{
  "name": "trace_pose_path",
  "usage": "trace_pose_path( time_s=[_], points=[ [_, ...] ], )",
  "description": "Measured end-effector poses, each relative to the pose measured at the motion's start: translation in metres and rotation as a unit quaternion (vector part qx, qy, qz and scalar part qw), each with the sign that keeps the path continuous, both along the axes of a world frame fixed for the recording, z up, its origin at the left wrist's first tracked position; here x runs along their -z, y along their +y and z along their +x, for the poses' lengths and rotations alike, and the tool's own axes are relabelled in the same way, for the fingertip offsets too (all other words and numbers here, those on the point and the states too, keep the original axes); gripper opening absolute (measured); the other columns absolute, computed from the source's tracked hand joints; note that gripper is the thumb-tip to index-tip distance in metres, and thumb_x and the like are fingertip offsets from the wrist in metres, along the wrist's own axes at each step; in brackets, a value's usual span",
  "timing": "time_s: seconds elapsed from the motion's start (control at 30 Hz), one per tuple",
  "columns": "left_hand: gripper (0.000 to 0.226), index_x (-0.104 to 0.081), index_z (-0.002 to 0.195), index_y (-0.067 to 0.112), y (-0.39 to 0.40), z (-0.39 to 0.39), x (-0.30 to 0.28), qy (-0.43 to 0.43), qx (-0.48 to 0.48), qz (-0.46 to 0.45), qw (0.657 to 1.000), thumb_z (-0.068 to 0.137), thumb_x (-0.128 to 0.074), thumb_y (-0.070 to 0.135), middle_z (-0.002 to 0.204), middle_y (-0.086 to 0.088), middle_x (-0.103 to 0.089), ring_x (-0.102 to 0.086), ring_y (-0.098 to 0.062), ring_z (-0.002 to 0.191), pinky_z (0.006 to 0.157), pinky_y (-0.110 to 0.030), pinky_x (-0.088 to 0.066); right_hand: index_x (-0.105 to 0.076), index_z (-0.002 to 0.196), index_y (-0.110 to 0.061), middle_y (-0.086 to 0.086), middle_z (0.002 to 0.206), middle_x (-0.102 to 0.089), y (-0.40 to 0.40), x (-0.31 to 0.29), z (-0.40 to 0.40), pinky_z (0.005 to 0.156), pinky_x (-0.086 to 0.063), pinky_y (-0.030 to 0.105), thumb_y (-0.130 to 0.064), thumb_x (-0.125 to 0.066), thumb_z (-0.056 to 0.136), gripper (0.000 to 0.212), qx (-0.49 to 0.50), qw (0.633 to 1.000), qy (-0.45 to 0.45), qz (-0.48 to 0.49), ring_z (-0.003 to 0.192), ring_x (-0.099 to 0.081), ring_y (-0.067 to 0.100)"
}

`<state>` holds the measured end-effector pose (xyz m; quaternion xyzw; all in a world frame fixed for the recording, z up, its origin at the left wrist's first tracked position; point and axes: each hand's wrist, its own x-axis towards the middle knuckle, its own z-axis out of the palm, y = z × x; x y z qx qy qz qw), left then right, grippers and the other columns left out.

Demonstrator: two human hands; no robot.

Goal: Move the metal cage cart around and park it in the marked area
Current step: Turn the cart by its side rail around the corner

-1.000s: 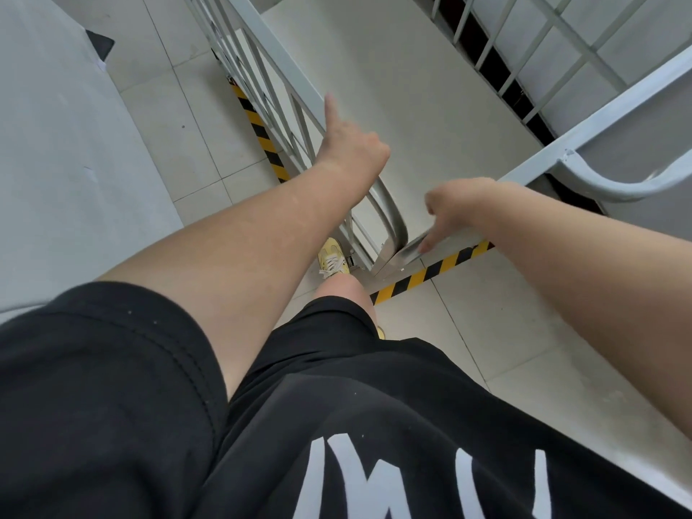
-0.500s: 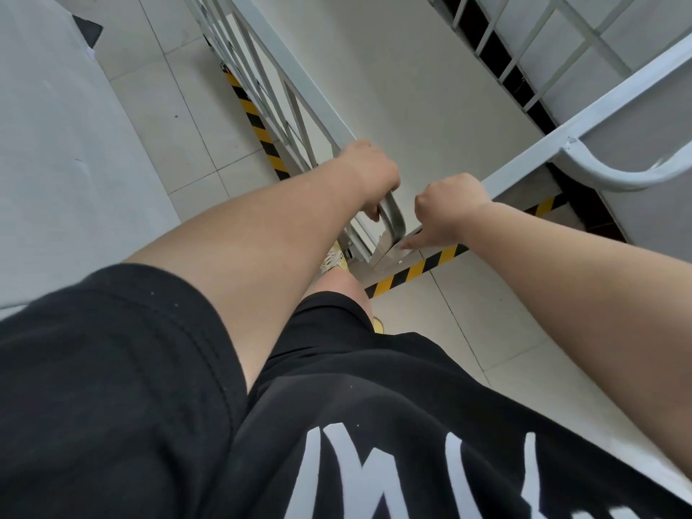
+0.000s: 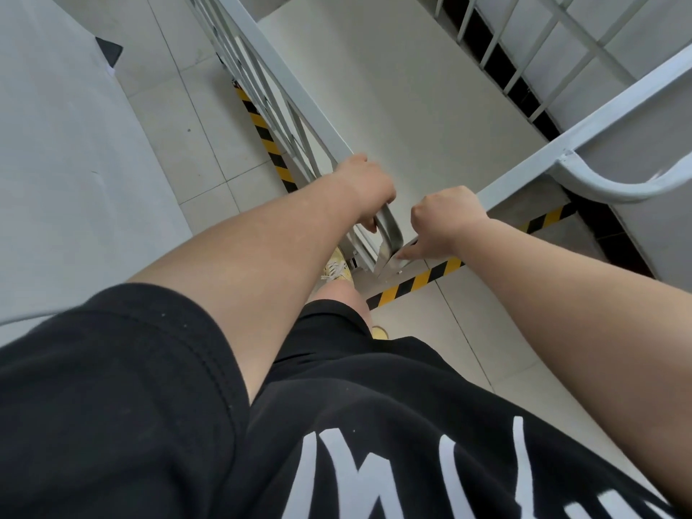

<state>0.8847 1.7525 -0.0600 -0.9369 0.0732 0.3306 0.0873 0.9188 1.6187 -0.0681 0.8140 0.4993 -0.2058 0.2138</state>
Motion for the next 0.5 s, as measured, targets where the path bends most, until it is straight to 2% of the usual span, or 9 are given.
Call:
trace_pose_path(
  time_s=[0.5],
  points=[
    [0.041, -0.058, 0.114, 0.020, 0.006, 0.011, 0.000, -0.003, 0.020, 0.003, 1.000, 0.084, -0.061, 0.048, 0.113, -0.004, -0.063, -0.051, -0.025, 0.112, 0.094, -0.036, -0.036, -0.037, 0.051, -0.016, -0.002, 0.054, -0.041, 0.004, 0.002, 0.013, 0.046, -0.025, 0.021, -0.071, -0.050, 0.080, 0.063, -0.004, 1.000, 0.002, 0.009, 0.046, -0.034, 0.014]
  ],
)
